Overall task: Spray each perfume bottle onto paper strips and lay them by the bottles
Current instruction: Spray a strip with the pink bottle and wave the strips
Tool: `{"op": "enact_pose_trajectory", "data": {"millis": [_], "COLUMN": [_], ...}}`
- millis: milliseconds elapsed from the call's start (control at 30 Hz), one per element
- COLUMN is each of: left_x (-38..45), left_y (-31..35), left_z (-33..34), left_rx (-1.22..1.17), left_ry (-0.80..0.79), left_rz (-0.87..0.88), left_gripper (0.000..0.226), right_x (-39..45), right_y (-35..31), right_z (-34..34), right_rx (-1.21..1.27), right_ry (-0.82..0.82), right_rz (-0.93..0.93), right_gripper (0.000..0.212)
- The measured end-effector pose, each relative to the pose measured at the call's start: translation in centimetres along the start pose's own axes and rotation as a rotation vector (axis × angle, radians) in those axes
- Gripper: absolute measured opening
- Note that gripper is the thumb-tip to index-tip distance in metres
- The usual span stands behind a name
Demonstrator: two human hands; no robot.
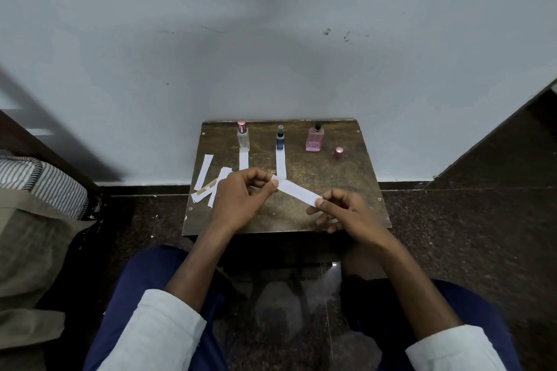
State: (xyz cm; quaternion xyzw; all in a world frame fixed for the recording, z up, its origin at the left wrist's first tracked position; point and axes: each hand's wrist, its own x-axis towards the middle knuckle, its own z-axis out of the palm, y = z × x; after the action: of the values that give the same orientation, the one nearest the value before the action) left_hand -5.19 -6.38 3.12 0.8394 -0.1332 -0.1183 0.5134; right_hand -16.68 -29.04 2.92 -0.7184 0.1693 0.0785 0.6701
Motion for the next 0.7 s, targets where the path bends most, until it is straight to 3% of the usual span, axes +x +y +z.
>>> {"op": "enact_pose_trajectory", "data": {"millis": [233,533,633,700], "left_x": [-0.2,-0.3,-0.4,-0.3], "left_y": [0.7,0.5,0.3,0.1], "left_z": [-0.2,-0.2,-0.2,-0.4], "left_rx": [-0.173,-0.073,-0.036,-0.054], "left_ry": [-0.076,-0.153,-0.158,-0.164], "left_rz": [-0.078,-0.107,-0.106,-0.115], "left_gripper": [0.01,0.007,0.009,0.013], "right_x": [0.5,0.7,0.3,-0.5], "right_y": [0.2,0.0,-0.8,-1.9], "right_z": [0.0,0.0,-0.1,-0.3], "right_rx": [0.122,0.228,0.183,0.242], "right_ry": [0.156,0.281,0.263,0.159], "right_rz": [0.016,0.02,-0.01,-0.074], "right_gripper": [0.011,0.009,0.014,0.014]}}
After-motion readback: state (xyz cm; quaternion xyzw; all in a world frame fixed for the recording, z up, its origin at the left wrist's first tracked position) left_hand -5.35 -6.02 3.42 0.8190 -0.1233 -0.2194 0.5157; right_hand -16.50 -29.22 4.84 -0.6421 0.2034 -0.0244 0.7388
